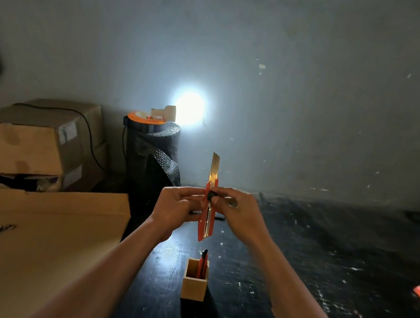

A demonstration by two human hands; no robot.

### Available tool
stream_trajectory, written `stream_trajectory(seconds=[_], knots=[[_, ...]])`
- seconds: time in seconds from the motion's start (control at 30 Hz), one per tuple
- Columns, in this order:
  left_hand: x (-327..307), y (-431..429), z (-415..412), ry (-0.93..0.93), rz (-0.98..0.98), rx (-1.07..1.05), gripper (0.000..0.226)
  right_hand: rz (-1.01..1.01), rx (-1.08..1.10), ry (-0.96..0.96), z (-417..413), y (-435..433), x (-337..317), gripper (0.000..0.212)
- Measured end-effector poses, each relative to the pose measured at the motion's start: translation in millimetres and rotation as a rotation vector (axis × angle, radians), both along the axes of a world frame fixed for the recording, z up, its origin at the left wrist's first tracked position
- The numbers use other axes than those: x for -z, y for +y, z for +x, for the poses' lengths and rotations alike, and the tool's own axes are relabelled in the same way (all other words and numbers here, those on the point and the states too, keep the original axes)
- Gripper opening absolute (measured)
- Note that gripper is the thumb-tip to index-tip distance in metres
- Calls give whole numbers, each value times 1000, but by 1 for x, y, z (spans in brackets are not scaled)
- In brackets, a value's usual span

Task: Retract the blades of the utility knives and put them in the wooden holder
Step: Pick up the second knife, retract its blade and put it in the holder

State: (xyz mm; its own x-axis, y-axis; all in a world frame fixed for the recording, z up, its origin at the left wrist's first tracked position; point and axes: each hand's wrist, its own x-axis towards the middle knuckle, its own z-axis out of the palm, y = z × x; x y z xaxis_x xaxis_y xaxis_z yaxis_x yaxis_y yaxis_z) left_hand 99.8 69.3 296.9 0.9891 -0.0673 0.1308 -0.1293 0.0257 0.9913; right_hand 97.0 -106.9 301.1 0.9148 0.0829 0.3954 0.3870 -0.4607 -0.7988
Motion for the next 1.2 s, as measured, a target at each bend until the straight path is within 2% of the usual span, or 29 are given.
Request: stream_trajectory(seconds=[0.13,0.37,0.63,0.8,0.97,1.2], knots=[[-5,0,7,14,-45,17,35,-13,-30,-30,-3,-1,1,22],[-15,-1,14,30,-123,42,32,-2,-71,-12,-5,-1,11,22],[-10,-3,22,52,-119,20,33,-12,-43,29,-5,3,22,24],[-15,-5,24,32,-110,15,34,61,32,35,-4,7,27,14],[-14,-5,26,24,-109,-2,34,1,-3,49,-3,6,23,16],[-16,-8,26,-2,-105,-4,34,62,-8,51,-3,5,20,15]])
